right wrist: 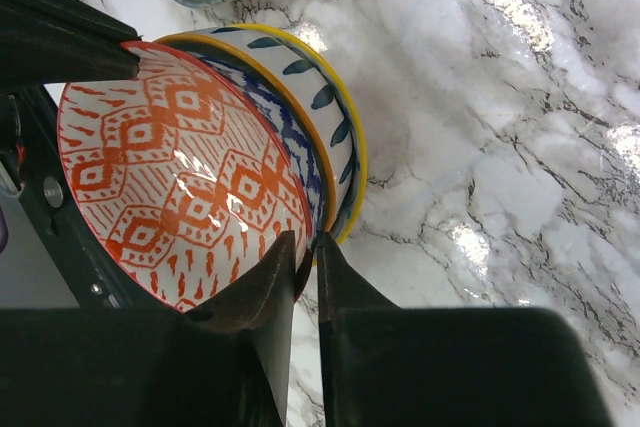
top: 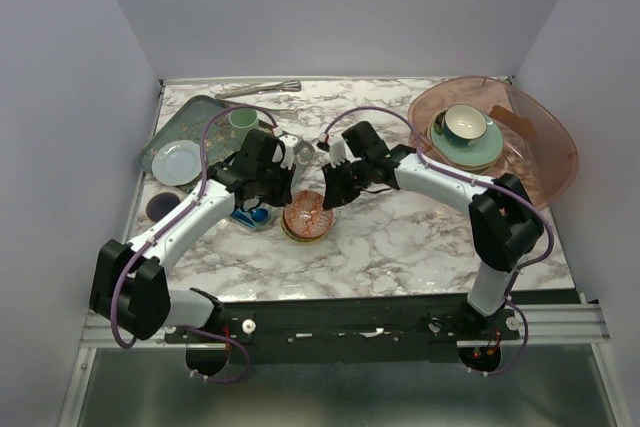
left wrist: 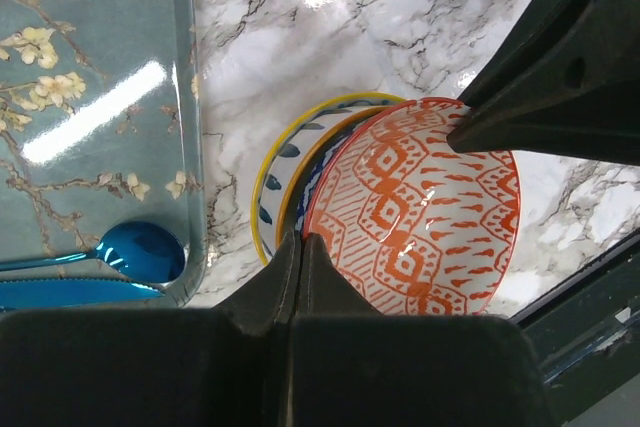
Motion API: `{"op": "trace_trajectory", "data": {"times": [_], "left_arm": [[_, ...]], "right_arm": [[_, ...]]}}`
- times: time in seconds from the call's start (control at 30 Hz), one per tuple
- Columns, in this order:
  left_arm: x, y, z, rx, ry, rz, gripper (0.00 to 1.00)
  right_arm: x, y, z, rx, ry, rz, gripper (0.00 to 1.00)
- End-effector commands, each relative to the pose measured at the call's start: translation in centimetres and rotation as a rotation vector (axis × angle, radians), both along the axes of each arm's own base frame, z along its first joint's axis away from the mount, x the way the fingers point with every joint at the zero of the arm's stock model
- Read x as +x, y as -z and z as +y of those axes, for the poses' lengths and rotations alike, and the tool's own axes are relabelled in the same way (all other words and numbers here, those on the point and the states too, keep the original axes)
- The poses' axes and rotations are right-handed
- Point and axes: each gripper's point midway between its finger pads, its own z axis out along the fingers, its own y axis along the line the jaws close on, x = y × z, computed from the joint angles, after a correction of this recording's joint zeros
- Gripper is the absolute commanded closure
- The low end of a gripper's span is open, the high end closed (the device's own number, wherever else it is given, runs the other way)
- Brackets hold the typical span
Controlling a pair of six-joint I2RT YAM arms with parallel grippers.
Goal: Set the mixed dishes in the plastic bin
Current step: Pick up the bowl from the center of the board.
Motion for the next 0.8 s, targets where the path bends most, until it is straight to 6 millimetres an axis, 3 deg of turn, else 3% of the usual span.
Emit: {"op": "trace_trajectory", "data": {"times": [0.0,0.23,0.33,0.43,0.47,0.57,0.77], "left_arm": [[0.5,-2.1,-0.8,-0.074,0.013,-0.072,1.0],[0.5,-2.5,-1.0,-0.093,0.023,-0.081,1.0],[0.5,-2.7,-0.9,-0.095,0.021,-0.091,1.0],[0.6,-3.3,-0.9,-0.109,0.016,-0.113,0.87],[0.6,-3.5,-0.9,-0.114,0.017,-0.121,0.78],[0.6,-4.3,-0.9,-0.136,0.02,-0.151,0.63],[0.5,-5.5,-0.8,-0.172,0.024,-0.194,0.41]], "right_arm": [[0.0,-0.1,0.5,-0.009,-0.007,0.005,0.83],[0.0,-0.7,0.5,-0.001,-0.01,0.002,0.98],[-0.1,-1.6,0.6,0.015,-0.031,-0.023,1.0],[-0.1,-2.7,0.4,0.028,-0.055,-0.058,1.0],[-0.1,-2.9,0.4,0.032,-0.061,-0.068,1.0],[-0.2,-3.7,0.2,0.05,-0.083,-0.083,1.0],[-0.5,-4.2,-0.4,0.1,-0.144,-0.075,1.0]]}}
